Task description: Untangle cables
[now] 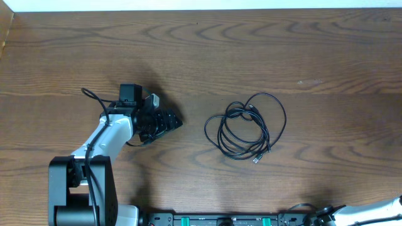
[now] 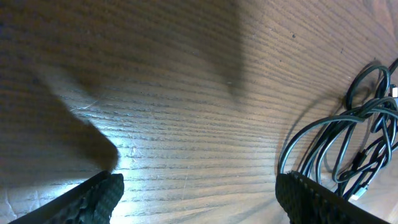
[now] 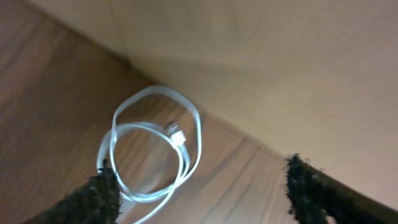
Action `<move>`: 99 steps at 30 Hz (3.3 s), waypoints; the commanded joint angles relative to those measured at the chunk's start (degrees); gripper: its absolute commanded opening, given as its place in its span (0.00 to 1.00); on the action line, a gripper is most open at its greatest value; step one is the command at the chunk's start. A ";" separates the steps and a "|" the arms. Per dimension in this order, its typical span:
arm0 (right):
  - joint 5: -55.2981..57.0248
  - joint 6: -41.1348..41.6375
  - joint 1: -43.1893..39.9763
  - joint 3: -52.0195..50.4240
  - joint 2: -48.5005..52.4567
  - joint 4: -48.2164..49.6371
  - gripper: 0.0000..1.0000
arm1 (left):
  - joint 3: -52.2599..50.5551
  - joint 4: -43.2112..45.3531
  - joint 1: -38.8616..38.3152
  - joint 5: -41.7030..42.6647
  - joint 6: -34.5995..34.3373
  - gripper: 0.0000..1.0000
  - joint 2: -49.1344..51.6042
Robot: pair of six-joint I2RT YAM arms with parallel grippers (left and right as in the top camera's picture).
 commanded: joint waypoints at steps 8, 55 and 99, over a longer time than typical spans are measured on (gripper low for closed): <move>-12.28 13.35 7.89 0.39 -11.78 -0.72 0.99 | 0.24 -0.28 0.13 -0.33 0.33 0.85 -0.70; -19.23 39.69 76.22 -18.58 -28.06 -31.91 0.98 | 0.24 -0.28 0.13 -0.31 0.31 0.85 -0.70; -14.47 40.04 85.55 -18.73 -28.06 -30.29 0.99 | 0.26 -6.16 0.07 4.63 3.41 0.85 -24.37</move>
